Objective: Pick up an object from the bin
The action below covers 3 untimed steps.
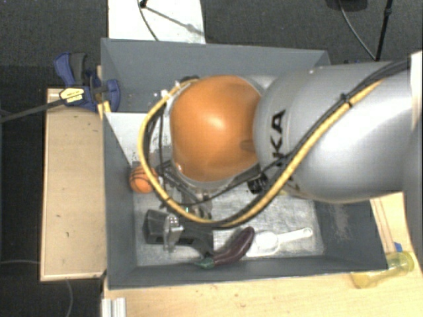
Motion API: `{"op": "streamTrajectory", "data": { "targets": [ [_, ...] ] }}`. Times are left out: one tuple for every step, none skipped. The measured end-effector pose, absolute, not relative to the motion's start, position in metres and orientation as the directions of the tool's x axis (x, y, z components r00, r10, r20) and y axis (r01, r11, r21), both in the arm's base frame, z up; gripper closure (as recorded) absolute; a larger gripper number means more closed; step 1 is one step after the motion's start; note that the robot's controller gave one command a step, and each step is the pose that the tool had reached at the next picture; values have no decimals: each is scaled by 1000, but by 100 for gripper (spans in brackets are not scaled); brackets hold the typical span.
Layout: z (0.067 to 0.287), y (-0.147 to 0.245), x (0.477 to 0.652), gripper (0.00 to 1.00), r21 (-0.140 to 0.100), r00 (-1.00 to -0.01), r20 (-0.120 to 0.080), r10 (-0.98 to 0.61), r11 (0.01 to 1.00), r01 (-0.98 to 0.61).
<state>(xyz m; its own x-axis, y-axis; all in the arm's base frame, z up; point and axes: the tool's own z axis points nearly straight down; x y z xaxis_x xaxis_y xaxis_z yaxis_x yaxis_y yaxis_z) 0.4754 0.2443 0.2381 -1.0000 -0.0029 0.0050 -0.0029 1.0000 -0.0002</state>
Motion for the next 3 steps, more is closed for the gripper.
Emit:
{"op": "streamTrajectory", "data": {
  "targets": [
    [242,243,478,0,2,-1000,-2,2,1000,2],
    [186,237,485,0,4,-999,-8,-38,999,-38],
    [112,236,489,0,6,-998,-16,-61,998,-61]
  ]
}}
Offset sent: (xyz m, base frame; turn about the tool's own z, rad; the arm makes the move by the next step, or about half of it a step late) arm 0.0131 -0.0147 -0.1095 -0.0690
